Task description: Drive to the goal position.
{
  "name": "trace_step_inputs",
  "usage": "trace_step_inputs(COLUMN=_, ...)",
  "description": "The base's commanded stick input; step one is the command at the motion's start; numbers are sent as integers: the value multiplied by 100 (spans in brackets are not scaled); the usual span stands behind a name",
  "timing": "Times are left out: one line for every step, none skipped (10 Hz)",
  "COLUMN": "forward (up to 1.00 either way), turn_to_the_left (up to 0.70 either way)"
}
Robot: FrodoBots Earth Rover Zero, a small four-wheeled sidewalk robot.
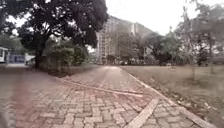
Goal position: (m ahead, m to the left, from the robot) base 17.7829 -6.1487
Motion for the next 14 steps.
trace_step_inputs(forward=70, turn_to_the_left=0)
trace_step_inputs(forward=70, turn_to_the_left=0)
trace_step_inputs(forward=70, turn_to_the_left=0)
trace_step_inputs(forward=70, turn_to_the_left=0)
trace_step_inputs(forward=70, turn_to_the_left=0)
trace_step_inputs(forward=70, turn_to_the_left=0)
trace_step_inputs(forward=70, turn_to_the_left=0)
trace_step_inputs(forward=70, turn_to_the_left=0)
trace_step_inputs(forward=70, turn_to_the_left=0)
trace_step_inputs(forward=70, turn_to_the_left=0)
trace_step_inputs(forward=70, turn_to_the_left=0)
trace_step_inputs(forward=70, turn_to_the_left=0)
trace_step_inputs(forward=70, turn_to_the_left=0)
trace_step_inputs(forward=70, turn_to_the_left=0)
